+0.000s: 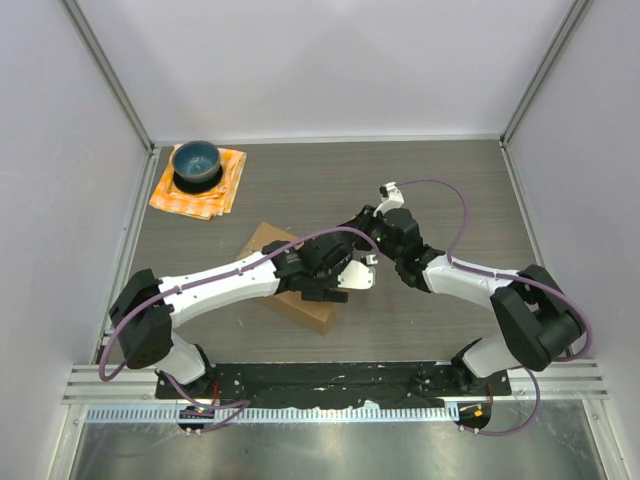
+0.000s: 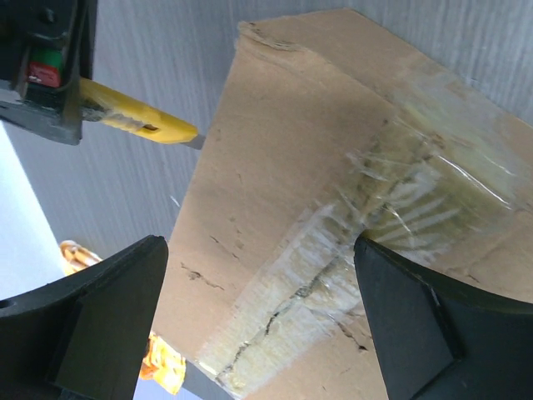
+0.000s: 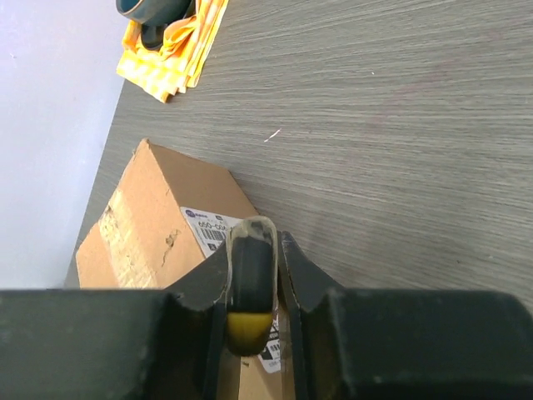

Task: Unpack the express box
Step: Adjust the express box at the center of the board.

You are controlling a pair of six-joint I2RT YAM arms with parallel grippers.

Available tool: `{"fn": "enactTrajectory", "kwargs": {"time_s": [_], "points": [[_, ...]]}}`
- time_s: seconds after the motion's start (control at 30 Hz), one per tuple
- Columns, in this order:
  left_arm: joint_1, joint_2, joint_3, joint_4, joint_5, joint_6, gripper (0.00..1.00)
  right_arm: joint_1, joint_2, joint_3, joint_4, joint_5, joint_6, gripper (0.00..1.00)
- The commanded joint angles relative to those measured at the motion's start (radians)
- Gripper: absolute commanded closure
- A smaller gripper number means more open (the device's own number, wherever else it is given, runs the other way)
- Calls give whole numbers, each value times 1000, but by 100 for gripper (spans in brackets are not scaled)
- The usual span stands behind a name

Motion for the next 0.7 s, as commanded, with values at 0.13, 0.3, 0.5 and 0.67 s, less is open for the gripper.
{"fn": "enactTrajectory", "kwargs": {"time_s": [0.13,0.3,0.5,0.67], "points": [[-22,44,-85,267,-239,60,0,-3,68,16,139,-110,77,99],[-32,56,-119,333,-279,95,0,-2,81,7,136,-129,87,99],[-48,56,-140,398,-360,133,0,0,90,3,129,-123,82,99],[-48,42,-74,362,-397,113,3,0,85,10,106,-114,59,99]]}}
